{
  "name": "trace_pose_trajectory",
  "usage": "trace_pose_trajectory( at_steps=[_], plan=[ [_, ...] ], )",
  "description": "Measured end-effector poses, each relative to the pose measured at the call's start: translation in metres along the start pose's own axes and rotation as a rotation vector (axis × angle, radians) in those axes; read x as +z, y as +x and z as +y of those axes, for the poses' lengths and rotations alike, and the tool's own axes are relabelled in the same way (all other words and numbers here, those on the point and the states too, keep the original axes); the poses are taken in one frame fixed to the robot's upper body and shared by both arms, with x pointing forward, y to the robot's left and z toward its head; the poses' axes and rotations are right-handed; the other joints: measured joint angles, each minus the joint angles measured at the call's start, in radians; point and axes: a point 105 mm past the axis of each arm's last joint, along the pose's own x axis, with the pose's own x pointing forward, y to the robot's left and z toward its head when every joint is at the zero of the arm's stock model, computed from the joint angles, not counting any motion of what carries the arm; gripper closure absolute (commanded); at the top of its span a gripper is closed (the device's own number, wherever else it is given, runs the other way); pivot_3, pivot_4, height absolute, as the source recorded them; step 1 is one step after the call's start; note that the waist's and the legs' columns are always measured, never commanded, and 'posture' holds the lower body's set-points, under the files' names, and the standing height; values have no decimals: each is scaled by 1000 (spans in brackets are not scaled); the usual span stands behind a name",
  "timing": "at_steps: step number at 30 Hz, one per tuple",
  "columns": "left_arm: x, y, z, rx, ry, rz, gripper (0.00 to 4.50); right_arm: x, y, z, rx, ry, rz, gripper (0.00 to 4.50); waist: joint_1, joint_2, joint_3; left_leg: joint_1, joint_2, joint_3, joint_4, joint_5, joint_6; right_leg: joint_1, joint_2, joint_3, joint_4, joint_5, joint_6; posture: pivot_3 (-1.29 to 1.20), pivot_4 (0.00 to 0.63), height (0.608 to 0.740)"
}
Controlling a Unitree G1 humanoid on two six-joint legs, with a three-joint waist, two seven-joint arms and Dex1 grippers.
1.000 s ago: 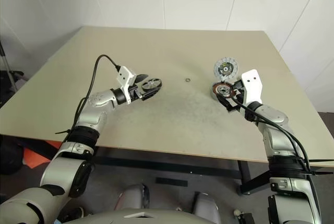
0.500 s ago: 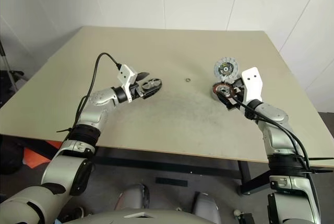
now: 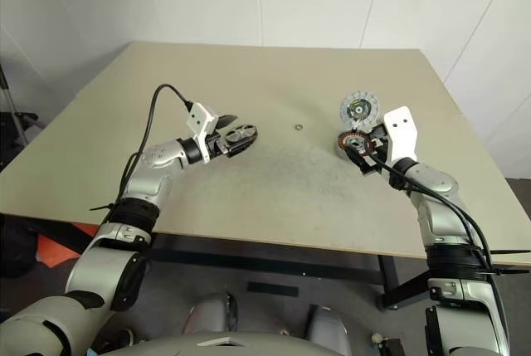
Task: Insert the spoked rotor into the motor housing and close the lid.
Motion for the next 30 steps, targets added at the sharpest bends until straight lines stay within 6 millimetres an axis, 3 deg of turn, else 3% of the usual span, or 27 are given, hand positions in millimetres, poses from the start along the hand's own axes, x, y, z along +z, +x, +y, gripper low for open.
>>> trace_pose_trajectory(
  at_steps=[30],
  plan=[
    [1, 0, 2, 2, 6, 0, 14, -2, 4, 4, 7, 10, -4, 0, 0, 0, 0, 0, 0, 0, 0, 0, 0, 0, 0, 0, 0, 0, 0, 0, 0, 740]
  ],
)
